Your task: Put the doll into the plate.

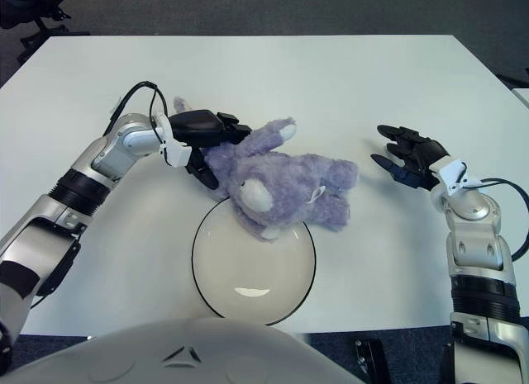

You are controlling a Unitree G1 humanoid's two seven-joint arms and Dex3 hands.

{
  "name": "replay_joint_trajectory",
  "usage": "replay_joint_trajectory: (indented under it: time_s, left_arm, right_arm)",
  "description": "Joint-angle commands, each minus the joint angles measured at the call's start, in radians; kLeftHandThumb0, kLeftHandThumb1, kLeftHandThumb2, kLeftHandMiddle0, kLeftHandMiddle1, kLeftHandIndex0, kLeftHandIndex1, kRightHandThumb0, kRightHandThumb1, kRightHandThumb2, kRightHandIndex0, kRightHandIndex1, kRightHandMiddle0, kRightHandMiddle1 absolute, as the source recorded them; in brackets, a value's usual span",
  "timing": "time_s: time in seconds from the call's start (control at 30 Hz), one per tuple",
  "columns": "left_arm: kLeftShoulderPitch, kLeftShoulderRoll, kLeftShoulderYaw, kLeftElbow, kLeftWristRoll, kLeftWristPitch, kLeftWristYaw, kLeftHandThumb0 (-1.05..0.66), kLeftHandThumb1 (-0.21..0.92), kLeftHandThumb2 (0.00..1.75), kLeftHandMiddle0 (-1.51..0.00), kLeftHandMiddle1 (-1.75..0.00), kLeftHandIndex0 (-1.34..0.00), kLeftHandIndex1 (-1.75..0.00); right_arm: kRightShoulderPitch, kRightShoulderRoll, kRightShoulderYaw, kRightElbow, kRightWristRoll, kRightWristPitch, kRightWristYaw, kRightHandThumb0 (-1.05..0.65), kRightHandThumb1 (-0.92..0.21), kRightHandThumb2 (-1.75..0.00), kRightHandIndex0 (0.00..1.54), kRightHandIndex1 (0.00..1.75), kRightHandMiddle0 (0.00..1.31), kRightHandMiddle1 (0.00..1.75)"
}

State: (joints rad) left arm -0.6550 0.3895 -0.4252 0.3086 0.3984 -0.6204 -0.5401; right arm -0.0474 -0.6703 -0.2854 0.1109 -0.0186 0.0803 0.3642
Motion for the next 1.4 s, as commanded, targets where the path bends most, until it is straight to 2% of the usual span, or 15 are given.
replay_joint_trajectory:
  time_s: [0.0,0.3,0.47,0.5,0.53,0.57,0.73,0.83,0.97,1.07,1.2,1.37]
  left_arm:
    - [0.023,-0.007,0.019,0.038,0.003,-0.066,0.068,0.0,0.38,1.2,-0.55,-1.74,-0.45,-1.61]
    - [0.038,-0.031,0.03,0.115,0.026,-0.168,0.188,0.0,0.39,1.18,-0.54,-1.75,-0.44,-1.6]
    - [0.043,-0.055,0.049,0.159,0.069,-0.22,0.301,0.0,0.4,1.18,-0.53,-1.75,-0.44,-1.6]
    - [0.043,-0.059,0.053,0.165,0.079,-0.228,0.323,-0.08,0.44,1.13,-0.58,-1.75,-0.43,-1.63]
    - [0.042,-0.061,0.055,0.17,0.086,-0.234,0.338,-0.23,0.55,1.0,-0.68,-1.75,-0.4,-1.69]
    - [0.041,-0.062,0.055,0.175,0.091,-0.238,0.348,-0.26,0.57,0.97,-0.71,-1.75,-0.39,-1.7]
    - [0.014,-0.092,0.105,0.246,0.139,-0.302,0.536,-0.37,0.65,0.88,-0.82,-1.75,-0.36,-1.74]
    - [0.0,-0.095,0.11,0.276,0.155,-0.324,0.579,-0.38,0.65,0.87,-0.84,-1.75,-0.36,-1.74]
    - [-0.058,-0.095,0.145,0.347,0.187,-0.391,0.71,-0.38,0.65,0.88,-0.88,-1.75,-0.37,-1.75]
    - [-0.075,-0.094,0.151,0.374,0.216,-0.423,0.767,-0.38,0.65,0.88,-0.9,-1.75,-0.37,-1.75]
    - [-0.096,-0.091,0.173,0.367,0.322,-0.484,0.945,-0.39,0.63,0.9,-0.91,-1.75,-0.38,-1.75]
    - [-0.114,-0.078,0.161,0.363,0.439,-0.484,1.106,-0.39,0.62,0.91,-0.92,-1.75,-0.38,-1.75]
  right_arm:
    - [0.015,-0.005,-0.012,-0.01,0.002,0.015,-0.003,-0.69,-0.92,-0.35,0.47,0.0,0.43,0.0]
    - [0.017,-0.005,-0.012,-0.012,0.002,0.017,-0.003,-0.69,-0.92,-0.35,0.47,0.0,0.44,0.0]
    - [0.013,-0.006,-0.011,0.0,0.0,0.013,-0.003,-0.7,-0.92,-0.35,0.47,0.0,0.44,0.0]
    - [0.012,-0.006,-0.011,0.002,0.0,0.012,-0.002,-0.7,-0.92,-0.35,0.47,0.0,0.44,0.0]
    - [0.012,-0.006,-0.011,0.003,0.0,0.011,-0.002,-0.7,-0.92,-0.35,0.47,0.0,0.44,0.0]
    - [0.012,-0.007,-0.011,0.004,0.0,0.011,-0.002,-0.7,-0.92,-0.35,0.47,0.0,0.44,0.0]
    - [0.008,-0.01,-0.011,0.015,-0.001,0.005,-0.001,-0.7,-0.92,-0.35,0.47,0.0,0.44,0.0]
    - [0.008,-0.01,-0.011,0.017,-0.002,0.004,-0.001,-0.7,-0.92,-0.36,0.47,0.0,0.44,0.0]
    - [0.007,-0.012,-0.01,0.024,-0.003,-0.003,-0.001,-0.7,-0.92,-0.35,0.47,0.0,0.44,0.01]
    - [0.005,-0.012,-0.01,0.026,-0.003,-0.005,-0.001,-0.7,-0.92,-0.35,0.47,0.0,0.44,0.01]
    - [0.0,-0.015,-0.009,0.034,-0.001,-0.008,0.003,-0.7,-0.92,-0.35,0.47,0.0,0.44,0.01]
    - [-0.001,-0.015,-0.009,0.035,0.0,-0.009,0.004,-0.7,-0.92,-0.35,0.47,0.0,0.44,0.0]
